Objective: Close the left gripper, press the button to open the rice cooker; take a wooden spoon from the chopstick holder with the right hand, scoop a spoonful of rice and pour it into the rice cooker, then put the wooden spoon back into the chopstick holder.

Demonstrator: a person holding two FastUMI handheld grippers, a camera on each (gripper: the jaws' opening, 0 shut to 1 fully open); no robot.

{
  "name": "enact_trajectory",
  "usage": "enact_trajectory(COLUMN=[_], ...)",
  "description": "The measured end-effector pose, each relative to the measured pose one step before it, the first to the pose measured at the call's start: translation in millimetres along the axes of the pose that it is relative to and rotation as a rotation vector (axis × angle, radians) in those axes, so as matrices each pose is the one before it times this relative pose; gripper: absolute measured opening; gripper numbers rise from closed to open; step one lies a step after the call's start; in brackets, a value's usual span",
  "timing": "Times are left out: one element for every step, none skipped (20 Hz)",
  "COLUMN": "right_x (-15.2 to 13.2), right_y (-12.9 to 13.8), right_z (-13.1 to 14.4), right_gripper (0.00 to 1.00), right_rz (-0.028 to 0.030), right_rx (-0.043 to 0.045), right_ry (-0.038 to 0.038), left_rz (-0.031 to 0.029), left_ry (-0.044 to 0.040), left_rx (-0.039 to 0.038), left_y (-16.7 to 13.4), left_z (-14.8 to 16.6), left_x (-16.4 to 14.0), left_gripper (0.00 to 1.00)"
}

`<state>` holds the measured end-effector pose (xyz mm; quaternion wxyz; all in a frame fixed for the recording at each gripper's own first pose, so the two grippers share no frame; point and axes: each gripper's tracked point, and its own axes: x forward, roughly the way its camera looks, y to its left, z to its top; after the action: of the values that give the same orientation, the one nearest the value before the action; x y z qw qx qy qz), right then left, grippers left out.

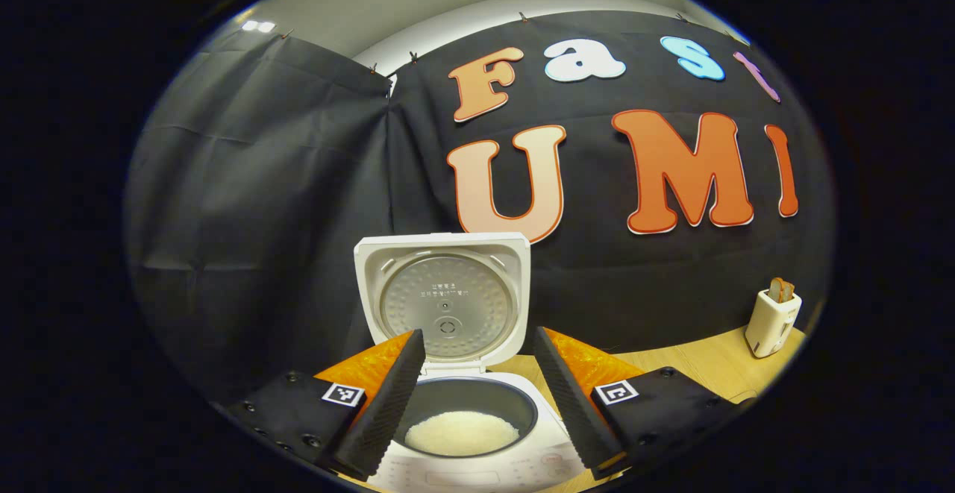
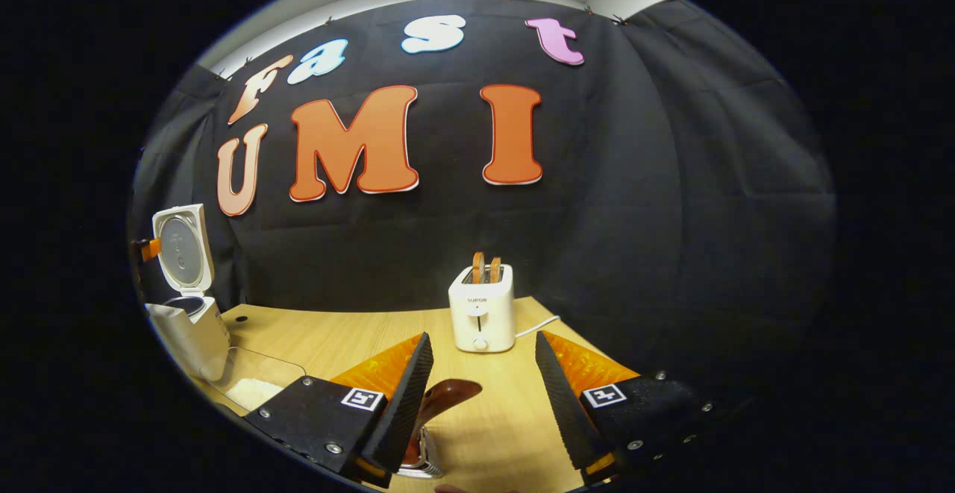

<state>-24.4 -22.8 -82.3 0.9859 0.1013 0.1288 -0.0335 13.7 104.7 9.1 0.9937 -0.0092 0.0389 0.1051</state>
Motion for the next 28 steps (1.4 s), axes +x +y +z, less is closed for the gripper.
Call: enact_trajectory(right_x=[1.82,1.62,-0.79,0.95,-1.01,1.75,0.69,2.18,0.70,2.06,-0.12,-1.14,-1.28,0.59,0.68,-0.59,-1.52,-2.48,-1.27,-0.95,-2.05,0.25,-0.20,0.14,-0.74,-0.14,-0.56,-0.07], right_y=[-3.15,-2.06,-3.74,-1.84,-4.40,-2.13,-2.13,-0.51,-1.02,0.42,0.83,0.88,-0.03,-2.13,-1.45,-1.09,-1.10,-1.28,-2.25,-1.15,-1.59,-1.27,-0.76,-0.53,0.72,1.08,0.46,0.06], right_z=[4.62,6.36,6.73,6.95,7.63,5.96,3.55,1.27,1.19,0.58,1.36,1.20,1.59,-0.03,-1.75,0.69,0.21,0.32,0.37,0.81,0.62,0.29,1.22,-0.05,-0.29,-1.36,-1.65,-1.98], right_gripper=[0.83,0.83,0.84,0.84,0.85,0.85,0.86,0.86,0.87,0.87,0.87,0.87,0.87,0.87,0.88,0.88,0.88,0.88,0.89,0.89,0.89,0.90,0.90,0.91,0.93,0.92,0.92,0.92], right_rz=[-0.00042,0.00493,0.00237,0.00039,-0.00661,-0.00547,-0.00378,-0.00281,-0.00035,-0.00084,0.00664,0.00334,0.00458,-0.01064,-0.01214,-0.00599,-0.00377,0.00063,-0.00110,0.00219,-0.00284,-0.00222,-0.00164,-0.00164,0.00331,0.00249,0.00306,-0.00075], right_rx=[-0.00646,-0.00299,-0.00250,-0.00652,-0.00562,-0.00727,-0.00734,-0.00495,-0.00263,-0.00038,-0.00263,-0.00581,-0.01393,-0.01873,-0.01873,-0.01795,-0.01422,-0.00781,-0.00527,-0.00453,-0.00323,-0.00391,-0.00299,0.00080,0.00182,0.00182,0.00010,-0.00207], right_ry=[-0.00460,-0.00634,-0.01058,-0.01642,-0.02142,-0.01902,-0.01058,-0.00279,-0.00119,0.00168,0.00003,-0.00437,-0.00804,-0.00542,-0.00470,-0.00390,0.00052,-0.00060,0.00107,-0.00143,0.00126,0.00151,-0.00101,-0.00228,-0.00112,0.00313,0.00357,0.00373], left_rz=[0.00791,0.00746,-0.00282,0.00726,-0.00199,0.00665,0.00228,-0.00218,-0.00479,-0.00490,0.01109,0.00454,0.00858,-0.00260,0.00374,0.00565,0.00688,0.00650,0.01599,0.00561,-0.00398,0.00256,0.00338,0.00303,-0.00798,0.00104,0.00706,-0.00362], left_ry=[-0.00350,0.00370,-0.00242,0.00453,0.00957,0.01297,0.01094,0.00481,0.00372,-0.00036,-0.00700,-0.00996,-0.01193,-0.01193,-0.01655,-0.02078,-0.01211,-0.01160,-0.01734,-0.00742,0.00205,0.00648,0.00655,0.01607,0.02745,0.03296,0.03746,0.05030], left_rx=[-0.00917,-0.00536,0.00056,-0.00378,-0.00406,-0.00375,0.00205,-0.00634,-0.01098,-0.00823,-0.00585,0.00264,-0.00429,-0.00582,-0.00145,-0.00048,0.00253,0.00421,0.01151,-0.00140,-0.00572,-0.00852,0.00237,0.00278,-0.00031,-0.00676,0.00776,-0.00480], left_y=[7.64,7.68,4.40,4.87,3.12,4.17,2.99,-0.13,0.91,-0.02,4.10,2.75,2.19,-1.17,-0.64,0.30,-1.08,-1.47,2.28,0.08,-3.15,-0.31,-0.28,0.19,-3.43,-1.33,1.25,0.10], left_z=[7.75,6.26,7.65,2.95,1.45,0.90,3.39,5.86,7.51,7.86,10.15,11.39,9.96,9.96,11.37,9.62,9.39,9.94,8.34,5.71,4.82,1.60,-0.89,-3.05,-7.77,-10.18,-11.75,-18.09], left_x=[5.01,6.05,5.32,7.24,7.44,7.05,6.93,8.58,7.71,4.94,6.11,7.69,4.12,4.52,4.20,6.53,5.49,7.58,6.99,8.43,9.55,9.39,9.94,11.27,12.45,11.25,11.72,7.61], left_gripper=[0.96,0.96,0.96,0.96,0.96,0.96,0.96,0.96,0.95,0.95,0.94,0.95,0.94,0.95,0.95,0.95,0.94,0.94,0.94,0.94,0.94,0.93,0.94,0.94,0.94,0.94,0.93,0.94])
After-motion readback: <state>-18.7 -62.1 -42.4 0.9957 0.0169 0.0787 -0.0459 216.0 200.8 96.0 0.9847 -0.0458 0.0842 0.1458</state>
